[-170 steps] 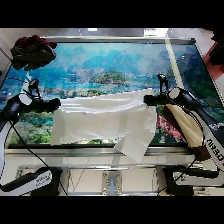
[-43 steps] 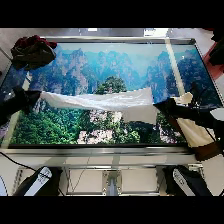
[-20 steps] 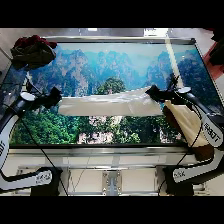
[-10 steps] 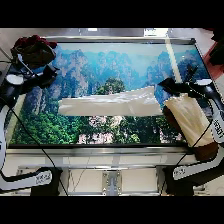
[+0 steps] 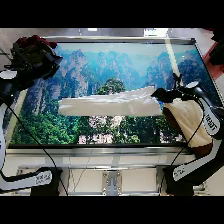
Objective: Fold the shirts.
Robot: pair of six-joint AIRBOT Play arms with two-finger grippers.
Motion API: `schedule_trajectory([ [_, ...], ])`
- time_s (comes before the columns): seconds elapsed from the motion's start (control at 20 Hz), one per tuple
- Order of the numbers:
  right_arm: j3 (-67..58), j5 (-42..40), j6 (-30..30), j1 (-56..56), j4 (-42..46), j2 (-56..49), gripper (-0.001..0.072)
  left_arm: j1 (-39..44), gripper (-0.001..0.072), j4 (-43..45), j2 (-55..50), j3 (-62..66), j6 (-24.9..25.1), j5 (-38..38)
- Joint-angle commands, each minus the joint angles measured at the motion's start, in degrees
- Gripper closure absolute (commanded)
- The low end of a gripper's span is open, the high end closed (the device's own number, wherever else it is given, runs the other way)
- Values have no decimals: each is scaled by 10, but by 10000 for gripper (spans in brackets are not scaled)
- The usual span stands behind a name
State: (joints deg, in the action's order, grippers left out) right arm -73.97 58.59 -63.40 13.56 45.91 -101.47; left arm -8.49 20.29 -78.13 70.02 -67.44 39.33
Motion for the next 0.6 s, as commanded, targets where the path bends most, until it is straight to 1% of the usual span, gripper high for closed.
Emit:
schedule_trajectory([
  [0.0,-1,5,5,-30,13,-18,103,0,119,-15,0,1,13,15],
  [0.1,-2,7,5,-40,12,-19,119,0,120,-15,0,1,13,26],
  [0.15,-9,18,4,-42,13,-19,208,0,123,-14,0,1,13,34],
  [0.2,-22,33,4,-42,13,-19,386,0,203,-14,0,1,13,43],
  [0.25,-39,55,4,-41,13,-18,579,2,517,-13,0,1,13,55],
  [0.3,-58,79,3,-39,12,-17,668,5,690,-8,0,1,15,64],
  [0.35,-79,103,-2,-39,12,-12,685,15,698,-2,0,1,16,76],
  [0.45,-113,133,-26,-40,16,13,686,57,698,47,-6,1,10,82],
  [0.55,-139,151,-42,-40,37,50,686,124,699,125,-28,1,-37,78],
])
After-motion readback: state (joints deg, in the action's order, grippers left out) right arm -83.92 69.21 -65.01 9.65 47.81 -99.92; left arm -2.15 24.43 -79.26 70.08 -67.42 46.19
